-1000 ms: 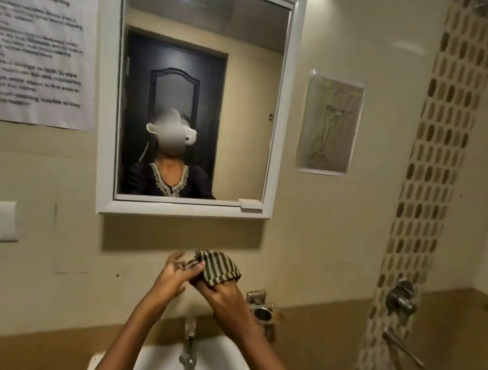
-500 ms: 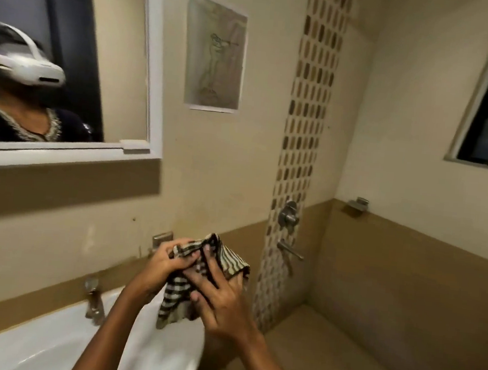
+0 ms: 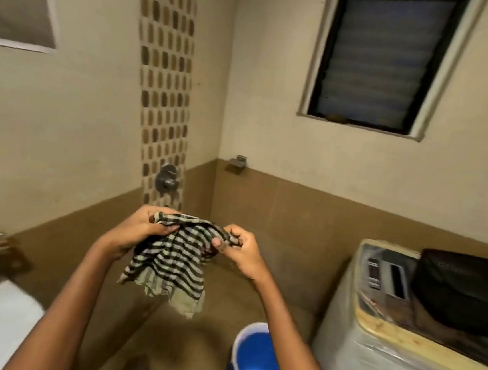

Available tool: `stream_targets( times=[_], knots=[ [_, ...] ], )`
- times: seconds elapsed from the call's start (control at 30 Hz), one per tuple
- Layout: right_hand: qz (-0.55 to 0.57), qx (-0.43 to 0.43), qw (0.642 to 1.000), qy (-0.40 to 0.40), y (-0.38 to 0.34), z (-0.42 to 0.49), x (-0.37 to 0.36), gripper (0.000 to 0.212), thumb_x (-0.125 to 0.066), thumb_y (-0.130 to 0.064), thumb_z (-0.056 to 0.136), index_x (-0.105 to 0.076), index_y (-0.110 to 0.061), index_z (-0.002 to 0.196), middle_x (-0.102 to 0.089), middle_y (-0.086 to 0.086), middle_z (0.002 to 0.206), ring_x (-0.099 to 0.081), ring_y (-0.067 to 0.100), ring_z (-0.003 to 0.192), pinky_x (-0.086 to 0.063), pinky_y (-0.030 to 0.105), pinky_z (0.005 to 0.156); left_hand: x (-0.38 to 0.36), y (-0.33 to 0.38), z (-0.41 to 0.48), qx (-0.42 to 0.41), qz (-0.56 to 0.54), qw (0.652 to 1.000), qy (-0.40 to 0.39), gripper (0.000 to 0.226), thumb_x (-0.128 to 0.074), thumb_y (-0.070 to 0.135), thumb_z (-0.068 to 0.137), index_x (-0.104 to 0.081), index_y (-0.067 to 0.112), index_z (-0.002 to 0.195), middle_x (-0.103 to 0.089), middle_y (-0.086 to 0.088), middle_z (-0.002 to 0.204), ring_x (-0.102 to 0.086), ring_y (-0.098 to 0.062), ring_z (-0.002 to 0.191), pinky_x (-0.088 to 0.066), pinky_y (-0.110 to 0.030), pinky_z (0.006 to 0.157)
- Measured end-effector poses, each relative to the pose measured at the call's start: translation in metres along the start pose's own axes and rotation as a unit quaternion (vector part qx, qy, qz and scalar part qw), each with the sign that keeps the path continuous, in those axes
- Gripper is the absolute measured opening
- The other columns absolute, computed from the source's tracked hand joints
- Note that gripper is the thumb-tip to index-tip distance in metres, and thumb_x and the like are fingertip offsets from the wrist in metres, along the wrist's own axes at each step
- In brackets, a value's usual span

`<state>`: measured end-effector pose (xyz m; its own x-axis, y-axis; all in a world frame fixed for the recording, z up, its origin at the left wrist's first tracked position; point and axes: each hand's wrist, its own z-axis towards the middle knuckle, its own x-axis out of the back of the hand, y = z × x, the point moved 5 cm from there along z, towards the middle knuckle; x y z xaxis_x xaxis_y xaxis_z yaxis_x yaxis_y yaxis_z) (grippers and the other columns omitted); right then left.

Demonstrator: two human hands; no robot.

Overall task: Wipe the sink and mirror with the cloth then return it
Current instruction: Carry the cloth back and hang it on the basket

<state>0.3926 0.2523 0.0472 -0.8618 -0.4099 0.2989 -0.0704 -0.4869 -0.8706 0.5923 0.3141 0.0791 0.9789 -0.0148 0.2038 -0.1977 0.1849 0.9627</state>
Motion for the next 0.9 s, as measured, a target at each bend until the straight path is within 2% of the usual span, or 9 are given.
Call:
stream_targets(
  times=[0.13, 0.3, 0.37, 0.47, 0.53, 0.6, 0.7, 0.8, 0.9],
  knots=[
    [-0.04, -0.051, 0.995, 0.073, 0.024, -0.02, 0.122, 0.011, -0.066, -0.012, 0.08, -0.056, -0.019, 0.078, -0.063, -0.018, 0.063, -0.053, -0.009, 0.062, -0.042, 0.008, 0.06, -0.078, -0.007, 0.068, 0.0, 0.043, 0.998, 0.039, 0.013, -0.071, 0.0, 0.075, -0.074, 0.012, 0.074, -0.072, -0.002, 0.07, -0.064, -0.015, 0.071, -0.05, -0.02, 0.064],
    [-0.118, -0.082, 0.975, 0.171, 0.045, -0.054, 0.252, 0.003, -0.057, -0.006, 0.091, -0.057, -0.009, 0.093, -0.06, -0.008, 0.08, -0.057, -0.012, 0.069, -0.044, 0.007, 0.065, -0.21, -0.011, 0.148, -0.004, -0.012, 1.0, 0.016, 0.005, -0.071, 0.009, 0.077, -0.07, 0.012, 0.074, -0.069, 0.005, 0.064, -0.061, -0.009, 0.066, -0.047, -0.016, 0.056],
    [-0.147, -0.113, 0.956, 0.228, 0.054, -0.073, 0.307, 0.005, -0.056, -0.009, 0.092, -0.057, -0.01, 0.096, -0.062, -0.007, 0.082, -0.059, -0.005, 0.076, -0.044, 0.007, 0.067, -0.271, -0.012, 0.178, 0.005, -0.039, 0.999, -0.015, 0.007, -0.068, 0.013, 0.081, -0.07, 0.011, 0.074, -0.068, 0.006, 0.065, -0.061, -0.006, 0.064, -0.046, -0.016, 0.056],
    [-0.199, -0.144, 0.915, 0.32, 0.066, -0.108, 0.384, 0.015, -0.06, -0.012, 0.089, -0.056, -0.015, 0.103, -0.067, 0.005, 0.089, -0.065, 0.018, 0.089, -0.049, 0.025, 0.077, -0.359, -0.011, 0.217, 0.027, -0.055, 0.995, -0.076, 0.017, -0.063, 0.018, 0.086, -0.067, 0.002, 0.086, -0.064, -0.006, 0.078, -0.057, -0.015, 0.075, -0.043, -0.026, 0.063],
    [-0.219, -0.164, 0.886, 0.375, 0.072, -0.129, 0.433, 0.025, -0.063, -0.014, 0.087, -0.052, -0.022, 0.107, -0.067, 0.02, 0.088, -0.064, 0.031, 0.085, -0.05, 0.038, 0.078, -0.415, -0.008, 0.239, 0.046, -0.073, 0.992, -0.094, 0.017, -0.061, 0.019, 0.087, -0.068, 0.003, 0.087, -0.063, -0.007, 0.082, -0.057, -0.016, 0.078, -0.043, -0.026, 0.063],
    [-0.227, -0.183, 0.859, 0.422, 0.076, -0.147, 0.474, 0.029, -0.063, -0.014, 0.088, -0.047, -0.024, 0.11, -0.064, 0.029, 0.084, -0.061, 0.034, 0.074, -0.048, 0.038, 0.069, -0.466, -0.005, 0.258, 0.057, -0.091, 0.989, -0.101, 0.011, -0.061, 0.018, 0.088, -0.068, 0.012, 0.082, -0.065, -0.003, 0.078, -0.058, -0.014, 0.075, -0.046, -0.019, 0.058],
    [-0.237, -0.204, 0.831, 0.461, 0.088, -0.169, 0.531, 0.029, -0.06, -0.013, 0.089, -0.041, -0.022, 0.11, -0.05, 0.011, 0.065, -0.046, 0.02, 0.057, -0.036, 0.031, 0.056, -0.534, -0.001, 0.285, 0.048, -0.097, 0.987, -0.118, 0.009, -0.06, 0.015, 0.089, -0.067, 0.012, 0.085, -0.067, -0.003, 0.08, -0.059, -0.013, 0.076, -0.047, -0.017, 0.064],
    [-0.231, -0.236, 0.808, 0.488, 0.11, -0.186, 0.578, 0.029, -0.057, -0.009, 0.09, -0.039, -0.019, 0.11, -0.057, 0.013, 0.086, -0.058, 0.028, 0.075, -0.048, 0.039, 0.072, -0.59, -0.005, 0.311, 0.045, -0.058, 0.988, -0.135, 0.011, -0.06, 0.017, 0.088, -0.066, 0.008, 0.091, -0.069, -0.013, 0.095, -0.062, -0.022, 0.089, -0.049, -0.031, 0.08],
    [-0.235, -0.267, 0.783, 0.51, 0.135, -0.196, 0.617, 0.029, -0.056, -0.006, 0.089, -0.042, -0.013, 0.113, -0.06, 0.019, 0.109, -0.06, 0.03, 0.088, -0.049, 0.041, 0.084, -0.635, -0.009, 0.335, 0.038, -0.036, 0.989, -0.138, 0.006, -0.063, 0.015, 0.087, -0.063, 0.01, 0.091, -0.066, -0.01, 0.093, -0.06, -0.02, 0.088, -0.046, -0.02, 0.069]
  ],
)
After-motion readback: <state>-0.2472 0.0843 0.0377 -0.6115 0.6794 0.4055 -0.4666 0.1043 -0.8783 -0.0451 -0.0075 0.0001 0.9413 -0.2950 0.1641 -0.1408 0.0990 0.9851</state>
